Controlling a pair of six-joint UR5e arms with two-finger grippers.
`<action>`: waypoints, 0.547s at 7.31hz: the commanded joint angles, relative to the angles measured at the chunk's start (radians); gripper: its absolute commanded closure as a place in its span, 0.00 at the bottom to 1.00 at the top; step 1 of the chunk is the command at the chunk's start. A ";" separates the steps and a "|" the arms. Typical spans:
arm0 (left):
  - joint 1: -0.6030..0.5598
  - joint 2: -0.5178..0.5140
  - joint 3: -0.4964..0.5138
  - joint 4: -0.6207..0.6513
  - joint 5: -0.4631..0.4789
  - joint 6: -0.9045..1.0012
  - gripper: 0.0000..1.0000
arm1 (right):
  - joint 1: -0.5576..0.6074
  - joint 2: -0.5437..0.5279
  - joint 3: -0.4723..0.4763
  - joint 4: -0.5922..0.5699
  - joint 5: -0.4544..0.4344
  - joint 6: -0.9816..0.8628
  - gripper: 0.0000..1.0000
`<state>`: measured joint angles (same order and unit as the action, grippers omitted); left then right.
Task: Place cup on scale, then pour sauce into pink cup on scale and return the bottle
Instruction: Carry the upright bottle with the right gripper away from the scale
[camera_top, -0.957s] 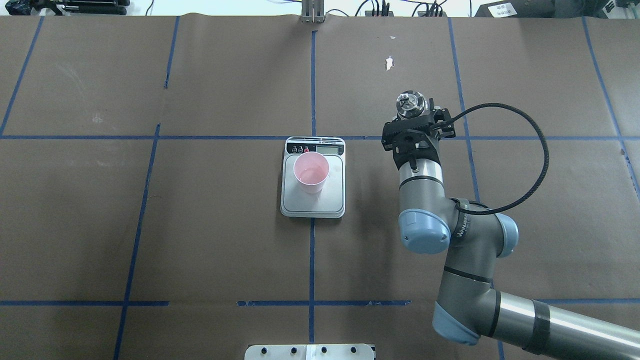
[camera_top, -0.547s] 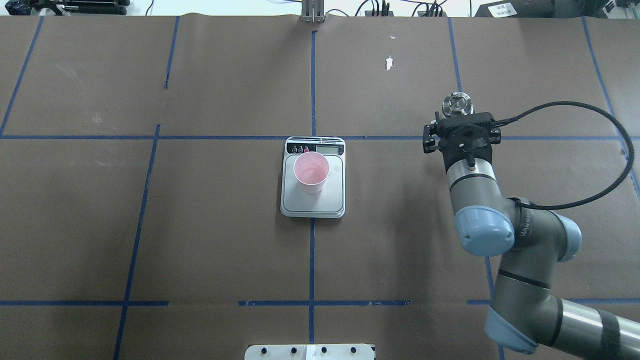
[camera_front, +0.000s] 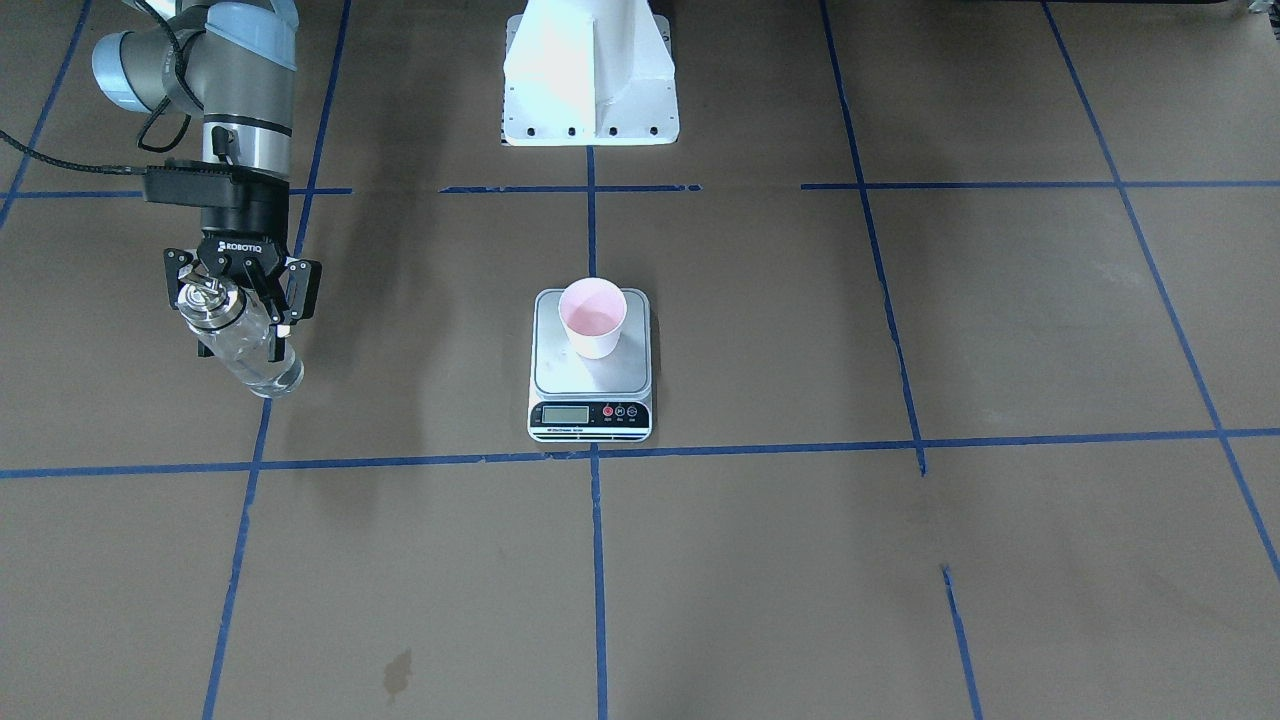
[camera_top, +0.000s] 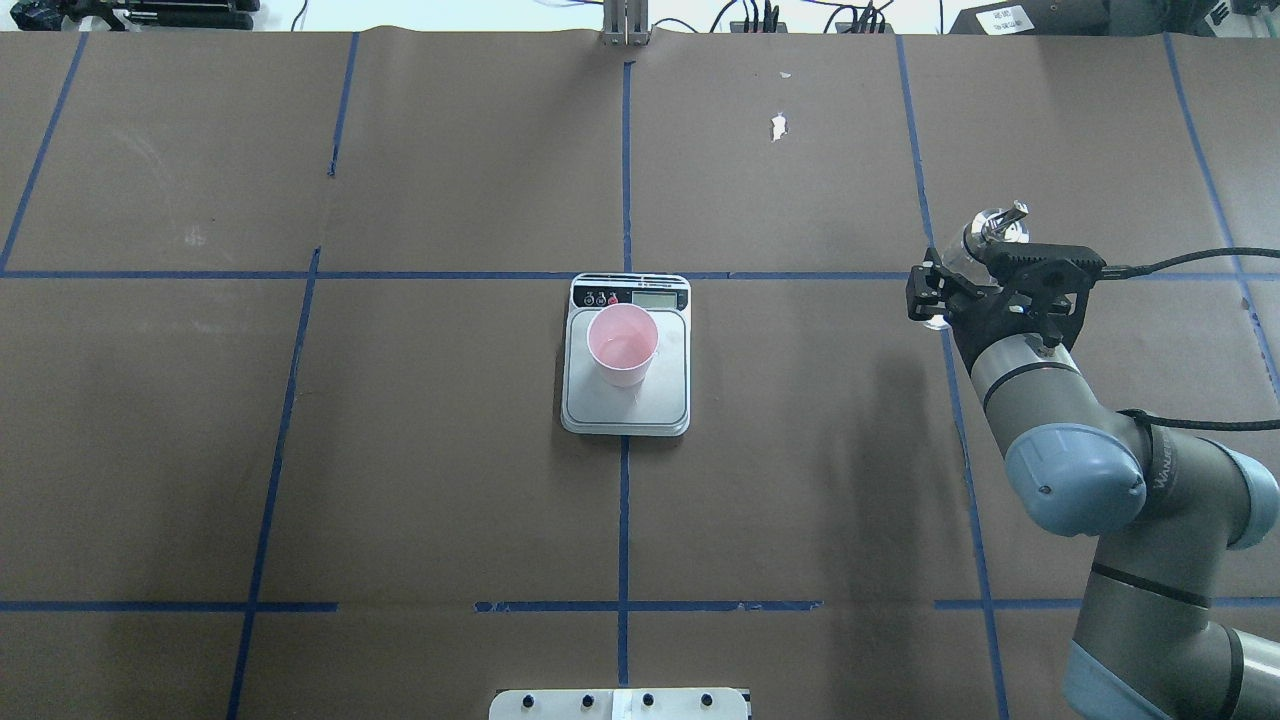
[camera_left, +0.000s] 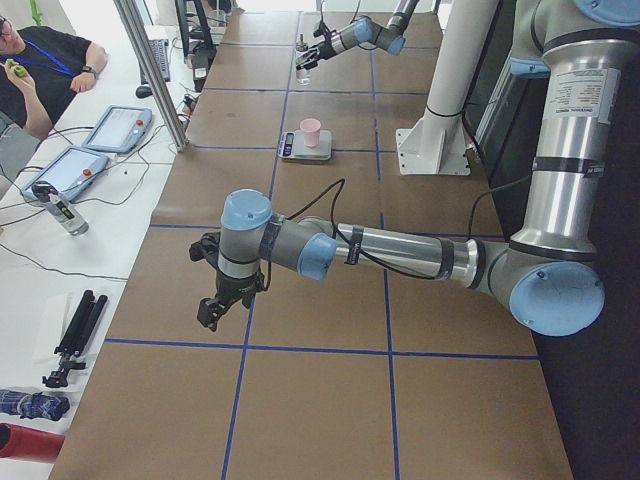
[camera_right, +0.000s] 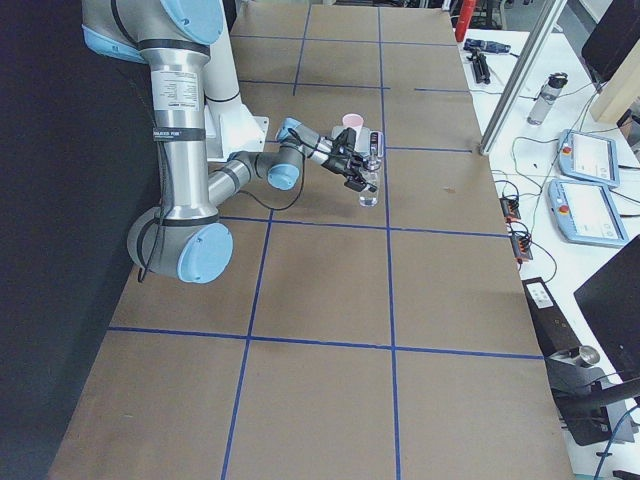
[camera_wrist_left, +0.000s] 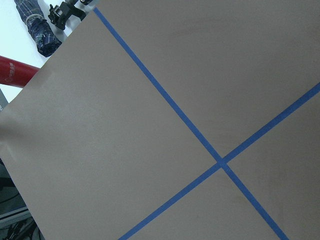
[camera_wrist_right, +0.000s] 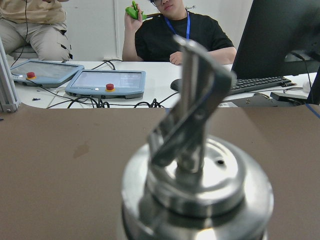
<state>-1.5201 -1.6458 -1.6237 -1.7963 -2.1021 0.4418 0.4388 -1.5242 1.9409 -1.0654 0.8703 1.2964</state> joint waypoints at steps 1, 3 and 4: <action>0.000 -0.002 -0.001 0.000 0.001 0.000 0.00 | 0.001 -0.019 -0.007 -0.004 0.070 0.040 1.00; 0.000 -0.002 -0.001 0.000 0.001 0.000 0.00 | 0.000 -0.022 -0.049 -0.008 0.067 0.063 1.00; 0.000 -0.002 -0.002 0.000 0.001 0.000 0.00 | 0.000 -0.024 -0.056 -0.008 0.065 0.064 1.00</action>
<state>-1.5202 -1.6471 -1.6249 -1.7967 -2.1016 0.4418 0.4388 -1.5456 1.9016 -1.0728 0.9365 1.3562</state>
